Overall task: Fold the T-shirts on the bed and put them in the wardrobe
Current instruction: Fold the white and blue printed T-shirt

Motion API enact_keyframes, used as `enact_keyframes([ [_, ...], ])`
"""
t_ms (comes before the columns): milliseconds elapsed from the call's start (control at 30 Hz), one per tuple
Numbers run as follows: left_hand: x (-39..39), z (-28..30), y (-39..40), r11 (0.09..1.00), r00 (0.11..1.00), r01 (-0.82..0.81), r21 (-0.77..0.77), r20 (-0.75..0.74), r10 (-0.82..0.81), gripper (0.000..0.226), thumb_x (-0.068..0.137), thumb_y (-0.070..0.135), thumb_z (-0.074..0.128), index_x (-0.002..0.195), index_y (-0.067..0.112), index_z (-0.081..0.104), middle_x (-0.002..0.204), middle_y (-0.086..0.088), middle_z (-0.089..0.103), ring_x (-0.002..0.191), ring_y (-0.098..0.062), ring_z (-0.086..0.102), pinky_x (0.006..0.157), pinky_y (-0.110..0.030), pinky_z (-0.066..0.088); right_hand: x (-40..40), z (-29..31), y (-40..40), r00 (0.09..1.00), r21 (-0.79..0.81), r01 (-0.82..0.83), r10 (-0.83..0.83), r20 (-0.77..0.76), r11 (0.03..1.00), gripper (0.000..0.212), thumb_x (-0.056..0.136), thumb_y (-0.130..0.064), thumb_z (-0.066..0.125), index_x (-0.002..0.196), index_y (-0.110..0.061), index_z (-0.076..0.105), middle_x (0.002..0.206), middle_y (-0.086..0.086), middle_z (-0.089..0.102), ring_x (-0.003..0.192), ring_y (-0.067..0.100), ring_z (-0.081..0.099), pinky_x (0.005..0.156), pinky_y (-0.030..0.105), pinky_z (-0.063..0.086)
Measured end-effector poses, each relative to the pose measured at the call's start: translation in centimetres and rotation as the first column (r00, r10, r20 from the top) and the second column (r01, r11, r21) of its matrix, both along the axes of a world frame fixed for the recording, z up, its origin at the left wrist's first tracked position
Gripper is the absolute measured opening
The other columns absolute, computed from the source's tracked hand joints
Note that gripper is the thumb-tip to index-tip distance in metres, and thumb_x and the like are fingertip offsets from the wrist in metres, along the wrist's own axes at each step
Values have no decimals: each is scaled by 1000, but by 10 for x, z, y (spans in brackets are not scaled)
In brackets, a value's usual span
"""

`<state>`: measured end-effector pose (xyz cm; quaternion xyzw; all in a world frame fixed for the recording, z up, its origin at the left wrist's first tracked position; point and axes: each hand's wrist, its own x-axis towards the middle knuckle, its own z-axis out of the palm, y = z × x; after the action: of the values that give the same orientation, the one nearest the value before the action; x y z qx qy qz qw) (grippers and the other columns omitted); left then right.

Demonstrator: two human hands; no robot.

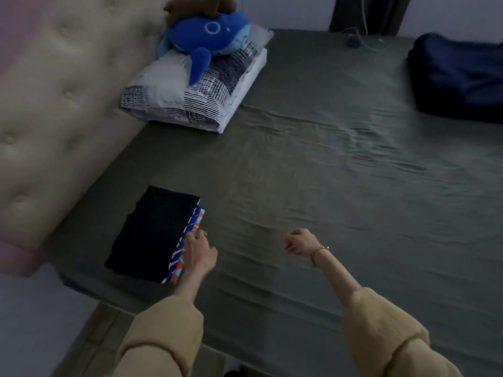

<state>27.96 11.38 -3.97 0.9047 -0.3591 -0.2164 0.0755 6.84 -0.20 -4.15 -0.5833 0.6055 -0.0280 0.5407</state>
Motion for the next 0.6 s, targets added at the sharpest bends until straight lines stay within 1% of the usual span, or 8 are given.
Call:
enact_keyframes([
  [100,-53,2,-24,996,987,84,34,-139,-79,40,90,14,53,129,10,43,134,-14,39,125,-30,41,101,-37,35,-53,9,-7,1000,6,23,-23,-9,1000,31,89,-8,47,60,-16,51,63,-1,58,32,-5,50,35,9,36],
  [167,-99,5,-46,985,956,166,42,-252,-151,41,90,11,51,130,9,42,135,-15,43,125,-31,43,100,-35,36,-99,18,-13,995,4,95,-95,-15,995,29,90,-8,47,64,-18,51,66,-1,59,33,-6,50,36,9,36],
  [267,-156,8,-75,961,903,273,40,-354,-242,42,90,10,49,131,9,40,132,-15,48,121,-31,47,99,-35,39,-154,30,-20,977,1,214,-214,-6,977,25,93,-8,45,71,-20,47,67,-2,57,35,-5,51,36,11,35],
  [333,-194,10,-92,936,857,349,42,-419,-300,43,91,10,47,133,10,39,131,-16,50,119,-31,50,96,-33,39,-191,37,-24,966,6,258,-258,-25,966,24,94,-10,44,73,-21,45,68,-4,57,36,-6,51,39,12,34],
  [433,-253,12,-116,883,786,466,61,-487,-381,45,92,10,46,136,10,36,133,-15,50,121,-30,49,96,-29,38,-247,44,-23,934,19,356,-355,-36,934,23,94,-10,43,73,-21,44,69,-5,58,37,-7,52,44,14,32],
  [567,-332,8,-150,811,709,582,61,-527,-469,47,89,11,49,135,10,38,133,-17,50,117,-32,54,99,-35,43,-327,52,-16,869,11,494,-493,-29,869,23,93,-9,42,73,-20,45,70,-4,58,47,0,55,46,16,31],
  [600,-334,6,-153,811,709,582,61,-526,-469,47,88,10,50,134,9,39,133,-17,50,116,-32,55,99,-35,43,-330,53,-15,868,17,496,-495,-30,868,23,93,-8,42,74,-20,45,70,-3,58,50,2,55,44,16,32],
])
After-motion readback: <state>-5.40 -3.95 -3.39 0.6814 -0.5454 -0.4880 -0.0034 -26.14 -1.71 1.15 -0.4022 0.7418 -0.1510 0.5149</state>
